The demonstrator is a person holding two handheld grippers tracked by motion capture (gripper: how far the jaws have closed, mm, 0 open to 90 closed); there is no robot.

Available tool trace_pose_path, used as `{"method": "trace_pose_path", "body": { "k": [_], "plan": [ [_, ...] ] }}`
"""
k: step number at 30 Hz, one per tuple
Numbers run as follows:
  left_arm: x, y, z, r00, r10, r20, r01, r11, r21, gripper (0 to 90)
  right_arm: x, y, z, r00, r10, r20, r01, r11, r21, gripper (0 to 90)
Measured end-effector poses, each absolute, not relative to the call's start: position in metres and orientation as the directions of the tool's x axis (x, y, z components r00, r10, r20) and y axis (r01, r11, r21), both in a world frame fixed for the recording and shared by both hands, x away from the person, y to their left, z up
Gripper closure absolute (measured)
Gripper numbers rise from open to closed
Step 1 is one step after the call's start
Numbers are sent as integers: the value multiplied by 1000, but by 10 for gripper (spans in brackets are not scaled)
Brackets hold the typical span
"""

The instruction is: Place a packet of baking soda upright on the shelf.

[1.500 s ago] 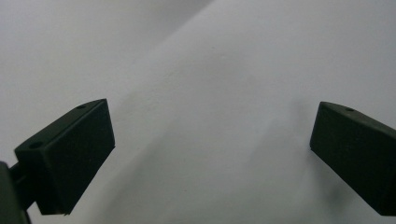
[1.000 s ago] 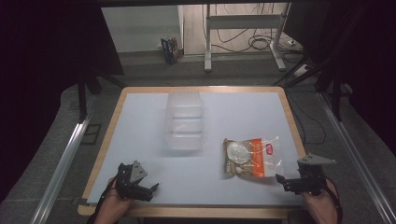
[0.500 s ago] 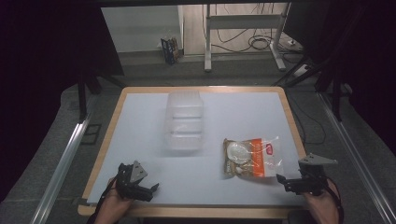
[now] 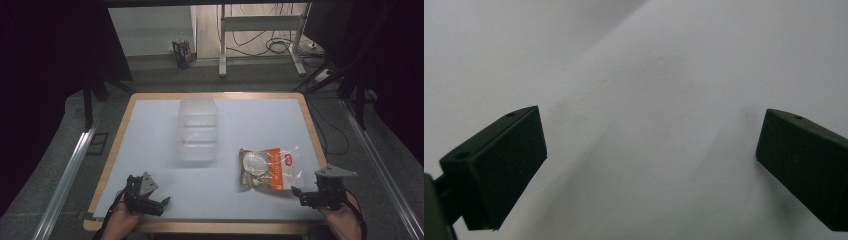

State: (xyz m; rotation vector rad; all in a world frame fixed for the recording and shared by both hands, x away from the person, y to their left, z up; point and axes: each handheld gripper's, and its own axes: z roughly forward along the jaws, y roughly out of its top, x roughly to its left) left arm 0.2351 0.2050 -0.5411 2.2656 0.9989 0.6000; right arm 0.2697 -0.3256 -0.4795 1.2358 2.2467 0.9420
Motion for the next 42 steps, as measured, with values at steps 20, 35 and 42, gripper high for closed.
{"method": "trace_pose_path", "body": {
  "k": [20, 35, 42],
  "plan": [
    [235, 204, -541, 622, 765, 166, 504, -554, 663, 0, 263, -293, -469, -651, 746, 142, 601, 392, 697, 631],
    [235, 203, -541, 624, 763, 170, 504, -559, 659, 0, 269, -281, -493, -690, 722, 53, 618, 550, 561, 886],
    [235, 203, -542, 625, 760, 177, 503, -566, 654, 0, 282, -286, -495, -659, 749, 65, 645, 519, 561, 886]
  ]
}}
